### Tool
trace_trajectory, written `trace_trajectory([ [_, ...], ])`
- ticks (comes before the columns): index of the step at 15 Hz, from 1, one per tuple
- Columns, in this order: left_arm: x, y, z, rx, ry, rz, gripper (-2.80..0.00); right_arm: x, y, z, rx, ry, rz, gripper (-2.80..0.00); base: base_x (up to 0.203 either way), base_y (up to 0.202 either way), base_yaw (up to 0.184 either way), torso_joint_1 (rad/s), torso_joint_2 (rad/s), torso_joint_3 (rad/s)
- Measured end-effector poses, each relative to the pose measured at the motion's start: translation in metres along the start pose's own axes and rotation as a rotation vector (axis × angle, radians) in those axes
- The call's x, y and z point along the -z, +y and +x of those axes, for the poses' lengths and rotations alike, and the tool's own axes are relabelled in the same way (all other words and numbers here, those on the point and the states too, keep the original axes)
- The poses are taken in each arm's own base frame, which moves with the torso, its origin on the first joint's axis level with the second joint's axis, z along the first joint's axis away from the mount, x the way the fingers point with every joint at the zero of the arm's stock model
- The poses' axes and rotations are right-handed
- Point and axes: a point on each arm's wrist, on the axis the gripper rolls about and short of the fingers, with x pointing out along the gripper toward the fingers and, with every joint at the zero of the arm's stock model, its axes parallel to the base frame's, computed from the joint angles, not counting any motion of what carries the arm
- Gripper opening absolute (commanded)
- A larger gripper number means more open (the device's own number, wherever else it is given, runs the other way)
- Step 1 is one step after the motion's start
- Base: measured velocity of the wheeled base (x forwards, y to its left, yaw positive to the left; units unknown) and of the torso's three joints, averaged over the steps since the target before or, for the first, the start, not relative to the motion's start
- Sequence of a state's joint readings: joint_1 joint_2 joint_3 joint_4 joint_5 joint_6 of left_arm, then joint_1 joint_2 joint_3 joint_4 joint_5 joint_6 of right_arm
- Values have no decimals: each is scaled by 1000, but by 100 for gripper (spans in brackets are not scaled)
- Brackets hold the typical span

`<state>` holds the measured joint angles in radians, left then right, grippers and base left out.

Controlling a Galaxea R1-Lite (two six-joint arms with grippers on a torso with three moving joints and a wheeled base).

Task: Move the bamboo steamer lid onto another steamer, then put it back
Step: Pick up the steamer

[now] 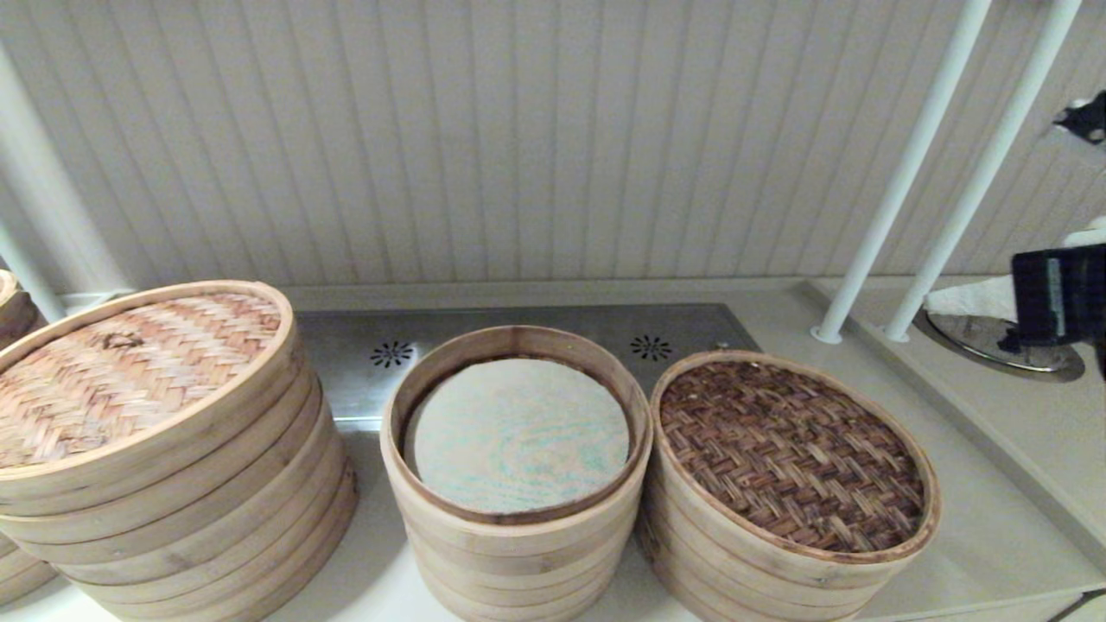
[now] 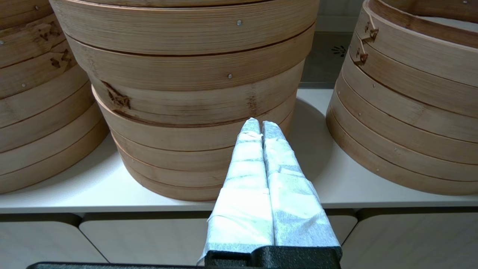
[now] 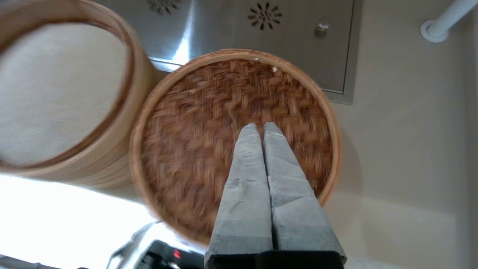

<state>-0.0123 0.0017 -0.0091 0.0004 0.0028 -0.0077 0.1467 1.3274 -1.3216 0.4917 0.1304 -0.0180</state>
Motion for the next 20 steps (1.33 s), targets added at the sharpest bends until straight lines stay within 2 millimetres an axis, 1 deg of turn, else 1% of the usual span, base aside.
trace_trajectory([
  [2, 0, 0, 0, 0, 0, 0, -280, -2, 2, 30, -14, 68, -12, -280, 0, 0, 0, 0, 0, 0],
  [4, 0, 0, 0, 0, 0, 0, -280, 0, 5, 49, -25, 122, -21, -280, 0, 0, 0, 0, 0, 0],
  [5, 0, 0, 0, 1, 0, 0, -280, 2, 7, 58, -26, 147, -25, 0, 0, 0, 0, 0, 0, 0],
  [7, 0, 0, 0, 1, 0, 0, -280, 7, 6, 75, -4, 193, -27, 0, 0, 0, 0, 0, 0, 0],
  [11, 0, 0, 0, 0, 0, 0, -280, 16, 3, 99, 52, 265, -40, 0, 0, 0, 0, 0, 0, 0],
  [17, 0, 0, 0, 0, 0, 0, -280, 28, 4, 125, 46, 349, -53, 0, 0, 0, 0, 0, 0, 0],
  [20, 0, 0, 0, 0, 0, 0, -280, 35, 8, 138, 32, 390, -63, 0, 0, 0, 0, 0, 0, 0],
])
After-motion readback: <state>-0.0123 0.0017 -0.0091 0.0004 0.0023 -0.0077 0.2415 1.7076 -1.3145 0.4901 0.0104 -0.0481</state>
